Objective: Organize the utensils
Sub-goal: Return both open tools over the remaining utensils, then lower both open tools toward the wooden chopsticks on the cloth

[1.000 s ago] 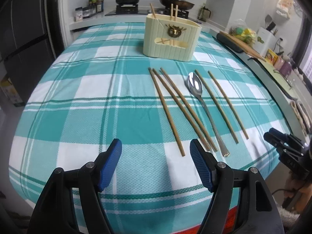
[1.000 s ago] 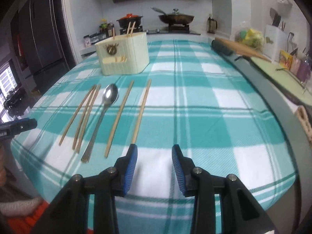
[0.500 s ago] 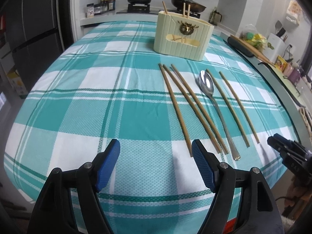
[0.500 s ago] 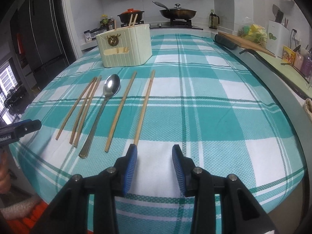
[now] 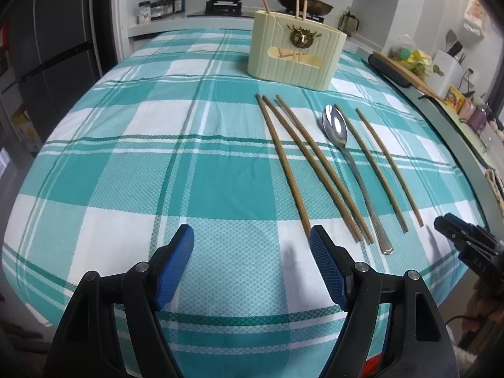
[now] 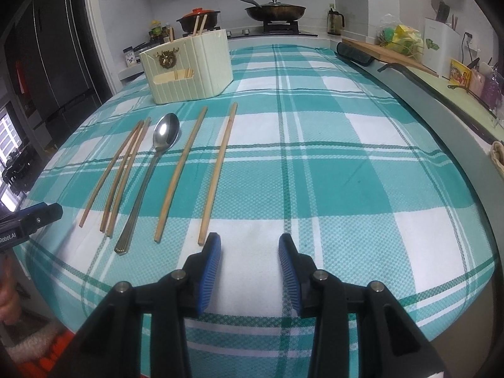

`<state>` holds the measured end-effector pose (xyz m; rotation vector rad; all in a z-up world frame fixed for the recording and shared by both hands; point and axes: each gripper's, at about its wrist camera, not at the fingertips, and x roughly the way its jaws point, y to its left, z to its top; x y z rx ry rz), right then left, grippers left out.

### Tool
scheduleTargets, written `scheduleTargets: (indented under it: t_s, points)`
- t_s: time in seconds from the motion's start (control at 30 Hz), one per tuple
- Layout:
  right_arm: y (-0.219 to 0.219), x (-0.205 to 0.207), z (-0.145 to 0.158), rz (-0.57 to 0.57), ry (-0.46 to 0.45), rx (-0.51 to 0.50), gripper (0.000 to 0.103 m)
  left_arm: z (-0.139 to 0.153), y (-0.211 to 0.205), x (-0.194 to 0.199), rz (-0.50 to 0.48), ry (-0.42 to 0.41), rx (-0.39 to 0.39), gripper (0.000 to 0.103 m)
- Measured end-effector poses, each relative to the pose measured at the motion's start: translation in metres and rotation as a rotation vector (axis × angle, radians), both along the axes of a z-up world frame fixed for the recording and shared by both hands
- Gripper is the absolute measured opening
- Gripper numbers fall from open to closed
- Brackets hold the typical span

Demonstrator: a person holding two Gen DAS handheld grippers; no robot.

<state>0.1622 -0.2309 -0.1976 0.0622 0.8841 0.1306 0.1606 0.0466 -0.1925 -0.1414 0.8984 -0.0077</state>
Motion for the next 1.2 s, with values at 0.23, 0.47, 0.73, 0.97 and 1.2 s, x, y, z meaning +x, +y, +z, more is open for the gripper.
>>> scheduleTargets:
  t_s: [0.23, 0.47, 0.73, 0.97, 1.2]
  points:
    - [-0.002, 0.002, -0.001, -0.015, 0.001, 0.0, 0.039, -0.002, -0.002, 0.001, -0.004, 0.007, -0.007, 0.079]
    - [-0.003, 0.005, -0.003, -0.031, -0.001, -0.006, 0.039, -0.003, -0.005, 0.008, -0.011, 0.009, -0.01, 0.08]
    - [0.0, 0.007, -0.002, -0.026, -0.026, -0.029, 0.039, -0.003, -0.009, 0.02, -0.018, 0.012, -0.014, 0.08]
    - [0.002, 0.008, -0.001, -0.014, -0.038, -0.03, 0.039, -0.008, -0.009, 0.027, -0.014, 0.033, -0.01, 0.08]
    - [0.008, 0.016, 0.004, 0.022, -0.034, 0.019, 0.039, -0.01, -0.013, 0.04, -0.014, 0.054, 0.006, 0.08]
